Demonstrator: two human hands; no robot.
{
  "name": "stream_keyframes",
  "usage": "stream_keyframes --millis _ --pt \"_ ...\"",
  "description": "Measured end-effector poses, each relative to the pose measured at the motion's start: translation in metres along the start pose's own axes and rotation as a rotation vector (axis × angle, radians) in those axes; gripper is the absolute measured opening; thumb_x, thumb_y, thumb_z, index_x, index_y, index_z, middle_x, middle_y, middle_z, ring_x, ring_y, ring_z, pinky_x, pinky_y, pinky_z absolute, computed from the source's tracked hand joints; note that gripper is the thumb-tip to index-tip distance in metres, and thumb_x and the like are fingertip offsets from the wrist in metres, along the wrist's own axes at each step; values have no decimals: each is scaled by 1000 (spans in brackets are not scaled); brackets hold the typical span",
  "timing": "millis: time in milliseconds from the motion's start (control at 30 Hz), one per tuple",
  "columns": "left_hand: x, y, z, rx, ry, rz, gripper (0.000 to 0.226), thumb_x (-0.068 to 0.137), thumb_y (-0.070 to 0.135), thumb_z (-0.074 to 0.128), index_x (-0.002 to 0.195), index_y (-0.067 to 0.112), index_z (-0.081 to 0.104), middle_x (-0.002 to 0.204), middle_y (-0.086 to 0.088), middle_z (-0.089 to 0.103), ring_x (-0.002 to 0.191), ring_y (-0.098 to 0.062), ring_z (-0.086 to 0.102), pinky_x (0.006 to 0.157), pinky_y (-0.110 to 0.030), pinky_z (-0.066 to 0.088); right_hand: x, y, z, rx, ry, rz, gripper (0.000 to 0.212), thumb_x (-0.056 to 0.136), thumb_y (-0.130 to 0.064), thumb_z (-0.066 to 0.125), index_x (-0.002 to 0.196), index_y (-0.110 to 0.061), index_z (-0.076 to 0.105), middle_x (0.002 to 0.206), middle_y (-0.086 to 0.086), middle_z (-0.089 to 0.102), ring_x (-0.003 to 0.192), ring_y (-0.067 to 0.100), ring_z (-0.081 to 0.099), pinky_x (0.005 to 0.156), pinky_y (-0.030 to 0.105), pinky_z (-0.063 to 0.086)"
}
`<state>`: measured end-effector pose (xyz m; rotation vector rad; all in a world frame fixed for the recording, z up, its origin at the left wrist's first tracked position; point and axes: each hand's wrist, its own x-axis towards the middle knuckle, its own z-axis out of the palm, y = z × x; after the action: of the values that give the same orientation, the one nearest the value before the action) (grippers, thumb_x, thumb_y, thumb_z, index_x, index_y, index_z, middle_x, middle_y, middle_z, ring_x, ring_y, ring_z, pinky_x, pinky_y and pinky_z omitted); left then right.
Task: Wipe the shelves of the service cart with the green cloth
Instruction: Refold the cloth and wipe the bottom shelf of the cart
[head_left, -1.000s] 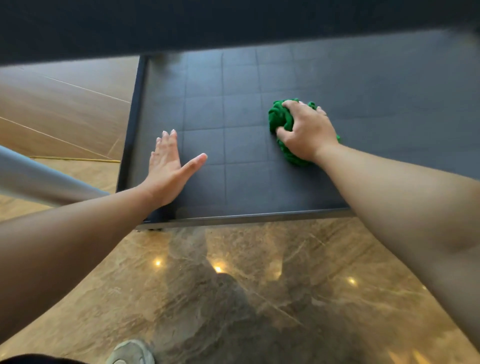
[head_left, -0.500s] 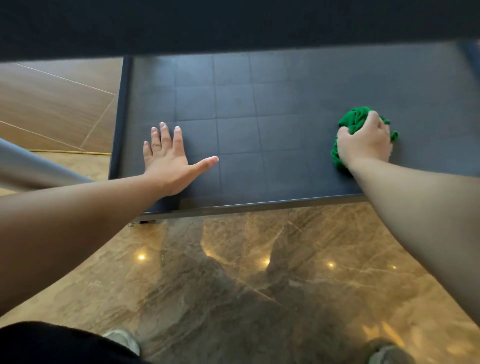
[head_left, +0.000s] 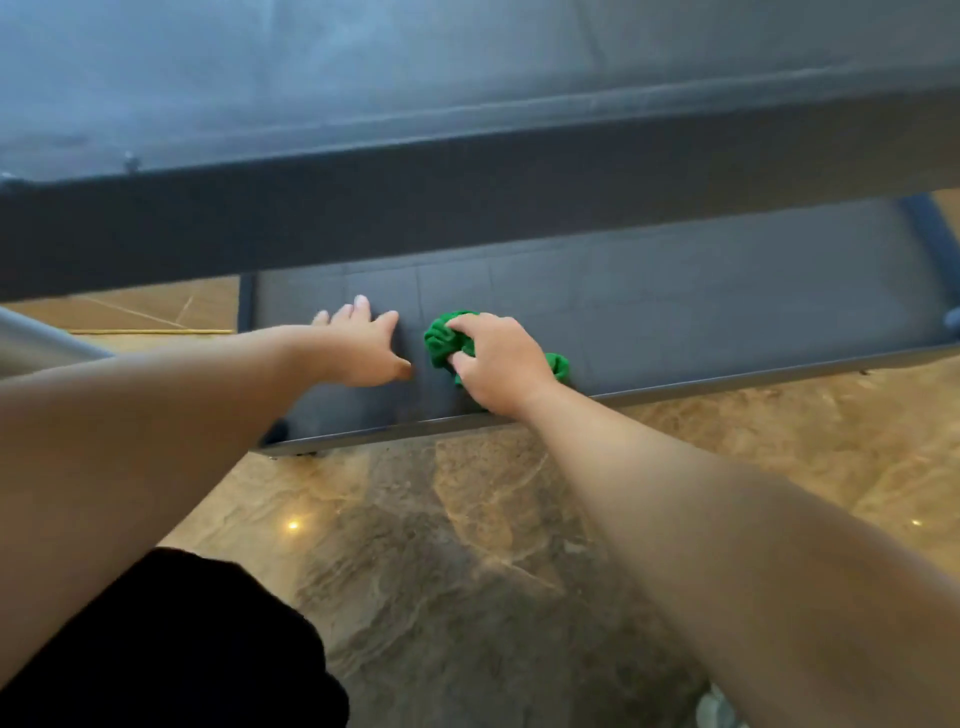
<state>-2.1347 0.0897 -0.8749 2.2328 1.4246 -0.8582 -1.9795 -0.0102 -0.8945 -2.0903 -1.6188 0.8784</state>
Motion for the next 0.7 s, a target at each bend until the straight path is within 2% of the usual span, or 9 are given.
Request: stream_keyframes --millis 67,133,233,300,367,433,567,633,700 --pt "-14 17 -3 -202 -52 161 93 79 56 69 155 24 26 160 -7 29 147 -26 29 120 -44 24 1 -4 -13 242 37 140 35 94 -25 59 129 -21 63 128 5 66 119 27 57 100 38 45" --pt "-36 37 -4 -551 -116 269 78 80 43 78 146 26 41 142 7 50 133 -17 48 114 -37 35 -3 -11 -25 538 41 269 24 96 -25 59 118 -19 67 117 5 70 110 25 63 99 40 49" --pt "-68 62 -7 -1047 -103 330 40 83 17 81 117 24 61 115 0 72 109 -18 68 99 -38 52 -13 -27 -39 980 -7 429 18 100 -27 53 101 -20 69 106 10 72 104 29 67 98 49 52" --pt "-90 72 -10 -1267 -27 282 46 80 9 80 120 19 61 110 -5 74 103 -18 71 93 -38 57 -27 -38 -50 1201 -52 570 27 101 -31 49 99 -15 70 98 14 71 95 32 68 93 48 55" --pt "-110 75 -11 -1342 8 228 51 82 5 75 127 20 57 113 -3 72 104 -15 70 92 -35 56 -43 -47 -64 1346 -154 639 33 99 -33 45 99 -10 70 94 15 71 86 31 68 82 42 56" --pt "-133 78 -13 -1378 -35 204 49 88 0 66 130 22 56 115 -2 71 103 -14 69 88 -28 56 -63 -52 -77 1430 -229 619 35 96 -25 36 105 -12 67 94 16 69 85 30 66 77 39 54" --pt "-187 83 -30 -1418 -68 57 42 90 -6 63 129 10 58 116 -9 69 100 -20 67 79 -20 56 -106 -71 -105 1451 -252 589 48 82 -5 31 119 -5 62 109 22 64 99 35 63 86 43 55" --pt "-218 86 -43 -1443 -90 39 37 88 -9 62 122 8 60 111 -10 68 99 -20 66 77 -19 56 -127 -85 -121 1396 -228 606 52 79 -5 35 124 -3 60 110 21 63 102 35 61 86 42 54" --pt "-250 88 -56 -1481 -112 24 37 87 -9 64 120 6 62 111 -10 69 97 -19 67 83 -23 57 -149 -102 -141 1354 -188 650 57 74 -9 42 128 -11 61 116 18 64 108 34 61 84 39 54"
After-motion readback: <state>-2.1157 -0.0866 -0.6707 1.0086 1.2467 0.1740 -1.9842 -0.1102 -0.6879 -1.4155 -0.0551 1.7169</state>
